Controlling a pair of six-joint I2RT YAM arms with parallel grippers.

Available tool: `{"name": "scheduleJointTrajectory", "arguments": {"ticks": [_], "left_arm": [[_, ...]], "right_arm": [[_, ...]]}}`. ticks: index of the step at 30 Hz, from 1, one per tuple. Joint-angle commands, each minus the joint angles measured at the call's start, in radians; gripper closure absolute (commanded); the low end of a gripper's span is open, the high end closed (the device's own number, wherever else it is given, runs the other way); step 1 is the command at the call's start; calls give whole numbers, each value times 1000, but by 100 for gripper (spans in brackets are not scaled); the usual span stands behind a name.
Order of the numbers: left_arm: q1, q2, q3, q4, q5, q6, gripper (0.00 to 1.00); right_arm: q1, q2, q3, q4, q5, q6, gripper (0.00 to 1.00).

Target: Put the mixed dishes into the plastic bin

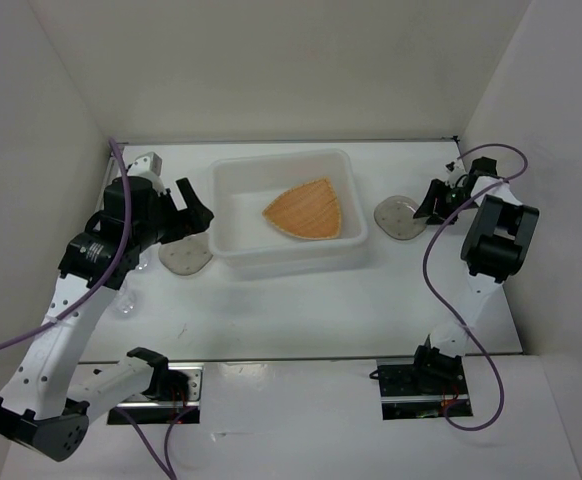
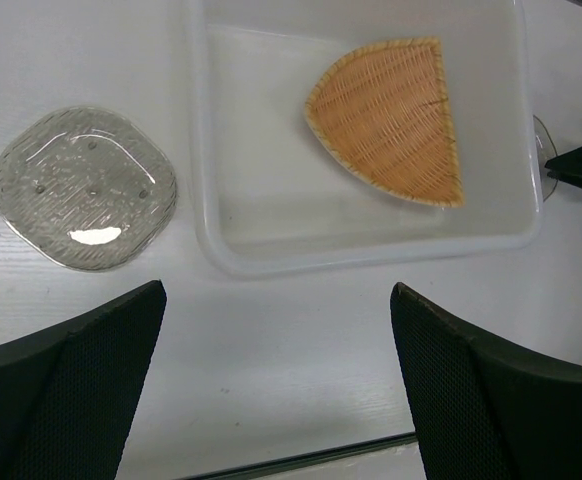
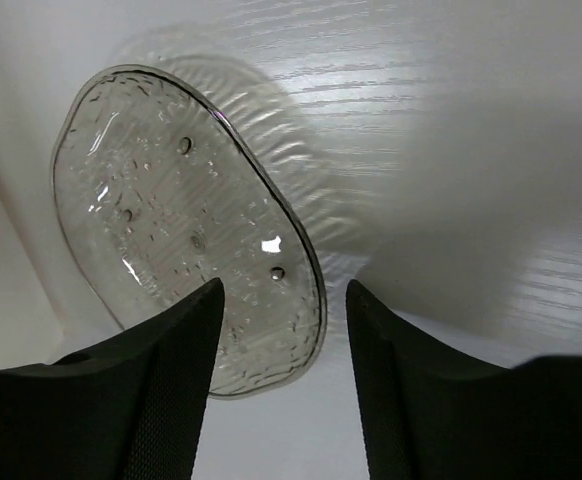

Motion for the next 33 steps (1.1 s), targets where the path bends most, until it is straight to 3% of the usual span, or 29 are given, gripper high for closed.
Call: {"name": "scheduleJointTrajectory", "arguments": {"ticks": [1, 4, 7, 8, 10, 13, 17, 22, 26, 29, 31, 33], "left_arm": [[6, -3, 42, 5, -4, -28, 1], [6, -13, 33, 5, -4, -40, 1], [6, -23, 14, 14, -4, -49, 1], [6, -23, 14, 14, -4, -59, 1], [6, -32, 3, 14, -4, -59, 1], [6, -32, -7, 23, -4, -59, 1], [6, -50, -36, 34, -4, -59, 1], [6, -50, -46, 54, -4, -68, 1], [6, -50, -56, 63, -27, -68, 1], [6, -50, -56, 73, -27, -68, 1], [6, -50, -67, 73, -27, -68, 1], [6, -50, -67, 73, -27, -68, 1]], "right_arm": [[29, 59, 2, 30, 5, 16, 43], [40, 59, -21, 53, 16, 39, 56], [40, 68, -30, 54, 29, 48, 74], [40, 68, -30, 63, 46, 57, 86], [30, 68, -30, 63, 66, 57, 100], [21, 27, -42, 54, 66, 66, 100], [11, -181, -53, 54, 101, 75, 100], [10, -367, 79, 14, 92, 79, 100], [20, -455, 208, -51, -51, 51, 100], [61, -487, 283, -80, -124, 31, 100], [156, -487, 318, -104, -136, -13, 100], [302, -487, 299, -74, -37, -23, 100]]}}
